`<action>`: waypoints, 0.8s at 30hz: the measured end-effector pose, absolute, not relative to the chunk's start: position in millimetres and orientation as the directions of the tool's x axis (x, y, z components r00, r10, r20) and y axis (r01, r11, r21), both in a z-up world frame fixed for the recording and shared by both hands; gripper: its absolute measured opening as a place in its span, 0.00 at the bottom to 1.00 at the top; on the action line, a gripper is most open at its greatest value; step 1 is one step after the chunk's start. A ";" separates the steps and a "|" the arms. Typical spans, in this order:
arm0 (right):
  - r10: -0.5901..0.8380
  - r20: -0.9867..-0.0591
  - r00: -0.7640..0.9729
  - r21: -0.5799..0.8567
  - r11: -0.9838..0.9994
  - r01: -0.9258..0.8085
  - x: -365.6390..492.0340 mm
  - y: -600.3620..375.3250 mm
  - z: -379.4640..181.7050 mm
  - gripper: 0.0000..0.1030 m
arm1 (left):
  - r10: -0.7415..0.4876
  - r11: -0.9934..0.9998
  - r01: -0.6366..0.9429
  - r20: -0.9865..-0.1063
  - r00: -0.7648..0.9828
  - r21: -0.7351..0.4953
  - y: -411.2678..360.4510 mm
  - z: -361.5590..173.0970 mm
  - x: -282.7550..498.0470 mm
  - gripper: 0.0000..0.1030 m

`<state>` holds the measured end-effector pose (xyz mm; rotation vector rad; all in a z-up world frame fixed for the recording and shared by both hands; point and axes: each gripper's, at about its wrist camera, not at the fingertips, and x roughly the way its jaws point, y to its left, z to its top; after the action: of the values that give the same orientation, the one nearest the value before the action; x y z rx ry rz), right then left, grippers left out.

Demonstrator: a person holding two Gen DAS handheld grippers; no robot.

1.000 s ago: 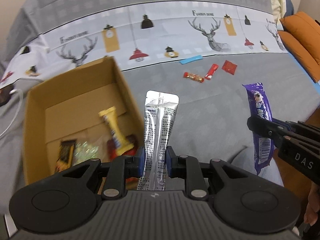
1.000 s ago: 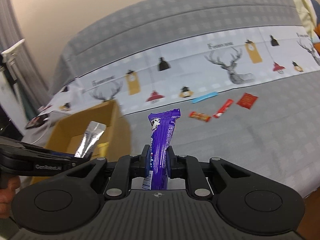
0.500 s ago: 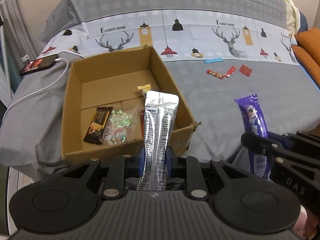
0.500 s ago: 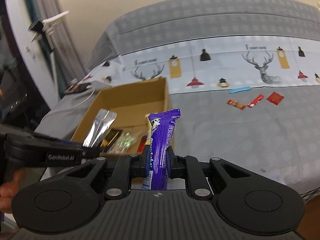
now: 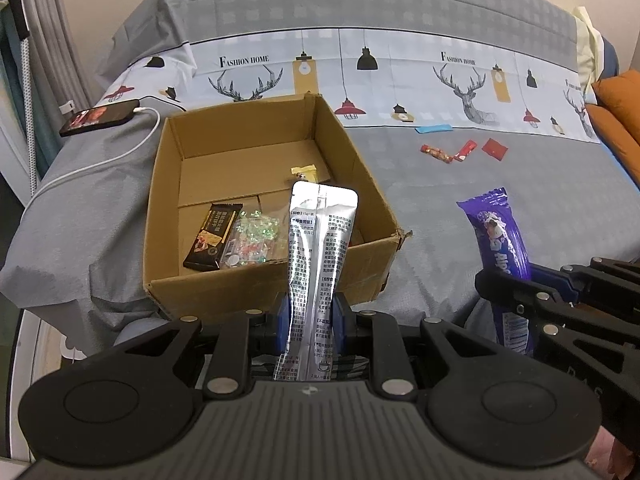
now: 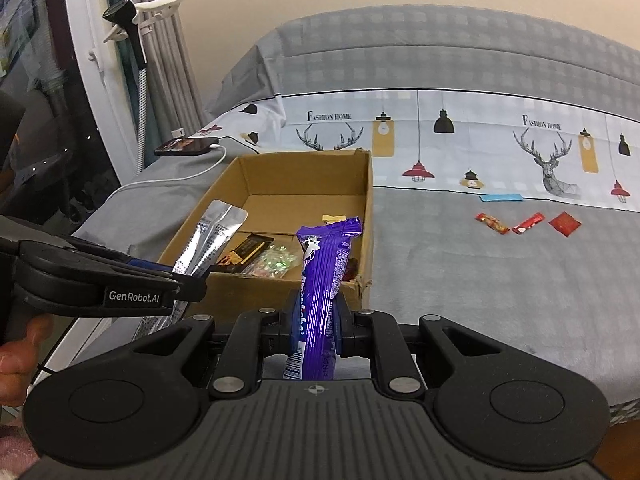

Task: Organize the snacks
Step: 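Carry the silver sachet and purple chocolate bar over the cardboard box with both tools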

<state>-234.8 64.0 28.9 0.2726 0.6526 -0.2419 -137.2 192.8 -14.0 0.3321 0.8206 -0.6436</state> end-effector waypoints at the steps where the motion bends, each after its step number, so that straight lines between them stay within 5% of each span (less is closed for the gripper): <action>1: -0.136 -0.625 0.769 0.171 0.937 0.304 -234.8 64.4 29.4 0.17 | -0.399 0.763 0.645 -0.763 0.508 0.030 193.2 -14.1 -137.5 0.23; 24: -0.119 -0.655 0.747 0.148 0.948 0.281 -218.5 64.0 24.7 0.17 | -0.390 0.773 0.634 -0.779 0.491 0.012 194.0 -23.1 -117.1 0.23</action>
<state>-218.5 64.0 24.7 0.2449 0.6955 -0.2214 -117.1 194.0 -23.1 0.3172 0.8523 -0.6346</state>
